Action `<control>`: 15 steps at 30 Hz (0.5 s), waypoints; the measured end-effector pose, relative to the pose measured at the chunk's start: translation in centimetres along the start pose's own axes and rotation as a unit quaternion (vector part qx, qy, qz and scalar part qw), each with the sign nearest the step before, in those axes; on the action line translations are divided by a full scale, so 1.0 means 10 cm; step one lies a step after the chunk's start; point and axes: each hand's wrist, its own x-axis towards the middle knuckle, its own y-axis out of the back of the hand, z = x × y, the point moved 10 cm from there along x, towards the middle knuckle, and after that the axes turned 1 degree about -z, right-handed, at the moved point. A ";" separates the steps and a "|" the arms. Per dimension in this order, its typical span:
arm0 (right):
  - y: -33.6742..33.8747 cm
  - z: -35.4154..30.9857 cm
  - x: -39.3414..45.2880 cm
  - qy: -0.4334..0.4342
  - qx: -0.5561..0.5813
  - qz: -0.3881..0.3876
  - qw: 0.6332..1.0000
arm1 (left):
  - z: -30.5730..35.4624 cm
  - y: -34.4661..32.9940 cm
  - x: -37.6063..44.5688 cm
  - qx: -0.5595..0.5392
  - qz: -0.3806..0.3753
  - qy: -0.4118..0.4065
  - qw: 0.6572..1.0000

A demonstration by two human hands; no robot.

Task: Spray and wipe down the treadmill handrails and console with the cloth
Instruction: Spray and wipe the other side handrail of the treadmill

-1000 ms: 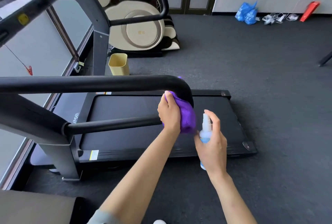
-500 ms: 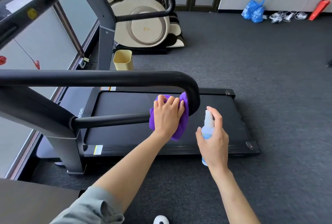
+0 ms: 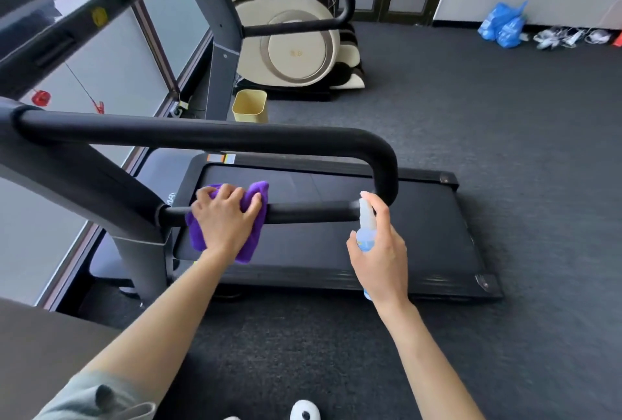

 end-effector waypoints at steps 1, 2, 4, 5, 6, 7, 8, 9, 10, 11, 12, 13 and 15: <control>-0.02 -0.01 -0.01 -0.001 0.001 -0.003 1.000 | 0.16 -0.02 -0.04 0.011 -0.002 -0.013 1.000; -0.05 -0.03 -0.02 -0.001 0.002 -0.005 1.000 | 0.36 -0.05 -0.08 0.019 -0.003 -0.035 0.999; -0.09 -0.06 -0.03 -0.001 0.001 -0.008 1.000 | 0.79 -0.12 -0.17 0.018 -0.005 -0.086 0.996; -0.10 -0.08 -0.03 0.000 0.000 -0.007 1.000 | 0.97 -0.16 -0.21 0.012 -0.008 -0.109 0.994; -0.10 -0.11 -0.03 0.003 -0.001 -0.005 1.000 | 1.12 -0.20 -0.23 0.009 -0.011 -0.131 0.991; -0.11 -0.13 -0.03 0.006 -0.002 -0.003 1.000 | 1.20 -0.23 -0.24 0.010 -0.014 -0.152 0.988; -0.11 -0.14 -0.04 0.008 -0.002 -0.001 1.000 | 1.23 -0.25 -0.25 0.015 -0.017 -0.173 0.985; -0.11 -0.15 -0.03 0.008 -0.001 0.001 1.000 | 1.20 -0.26 -0.24 0.019 -0.018 -0.194 0.981; -0.11 -0.15 -0.04 0.008 -0.002 0.002 1.000 | 1.11 -0.25 -0.23 0.021 -0.019 -0.211 0.977; -0.11 -0.15 -0.04 0.008 -0.004 0.004 1.000 | 0.98 -0.24 -0.22 0.022 -0.019 -0.221 0.975; -0.12 -0.14 -0.05 0.005 -0.008 0.004 1.000 | 0.82 -0.22 -0.19 0.025 -0.019 -0.223 0.974; -0.14 -0.12 -0.06 -0.001 -0.010 0.001 1.000 | 0.63 -0.20 -0.15 0.032 -0.019 -0.217 0.976; -0.20 -0.12 -0.08 -0.009 -0.010 -0.010 1.000 | 0.24 -0.13 -0.07 0.049 -0.018 -0.190 0.980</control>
